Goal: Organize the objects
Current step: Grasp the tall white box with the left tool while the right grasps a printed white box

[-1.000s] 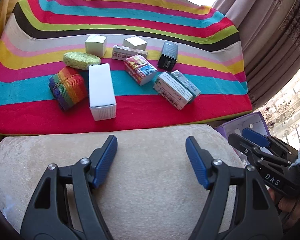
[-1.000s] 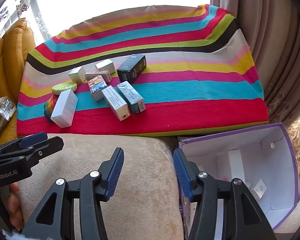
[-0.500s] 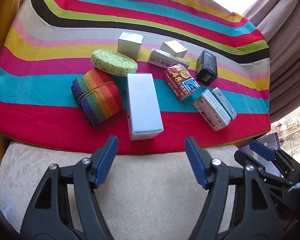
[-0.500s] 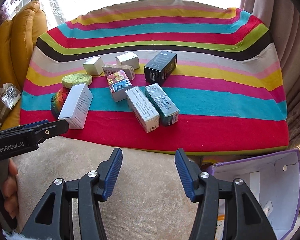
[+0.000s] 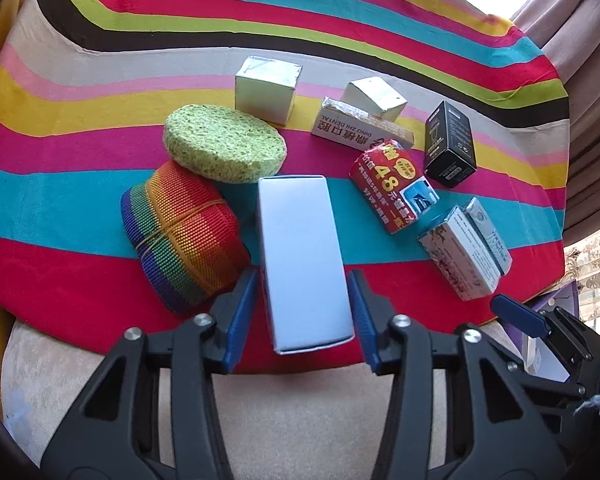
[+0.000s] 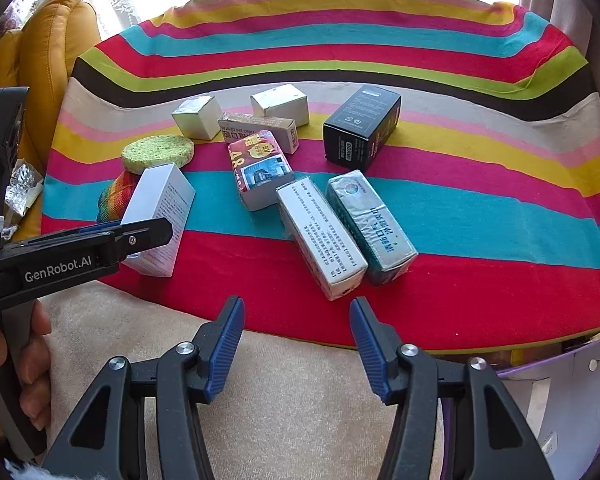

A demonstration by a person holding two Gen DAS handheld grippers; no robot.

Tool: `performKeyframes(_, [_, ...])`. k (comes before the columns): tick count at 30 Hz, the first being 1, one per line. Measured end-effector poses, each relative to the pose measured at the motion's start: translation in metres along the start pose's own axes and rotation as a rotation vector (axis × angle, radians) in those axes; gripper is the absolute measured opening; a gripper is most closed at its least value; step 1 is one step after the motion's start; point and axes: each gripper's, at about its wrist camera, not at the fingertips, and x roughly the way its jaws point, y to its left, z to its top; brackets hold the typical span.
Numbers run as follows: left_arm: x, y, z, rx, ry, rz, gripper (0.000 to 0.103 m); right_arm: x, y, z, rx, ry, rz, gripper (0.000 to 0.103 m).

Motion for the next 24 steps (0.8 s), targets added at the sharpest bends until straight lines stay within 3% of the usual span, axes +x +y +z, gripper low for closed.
performKeyframes(6, [0.0,0.001,-0.007,-0.002,-0.031,-0.022,0.042,0.016,-0.002,0.009,0.001,0.03,0.049,0.056])
performKeyframes(12, [-0.009,0.007,-0.011,-0.032,-0.081,-0.057,0.04,0.018,0.014,0.013,-0.077,0.03,0.087,0.056])
performKeyframes(18, [-0.009,0.005,-0.012,-0.017,-0.092,-0.063,0.04,0.012,0.004,0.012,-0.008,0.022,-0.018,0.056])
performKeyframes(24, [-0.009,0.005,-0.014,-0.009,-0.095,-0.067,0.04,0.012,0.003,0.017,-0.03,0.012,-0.022,0.056])
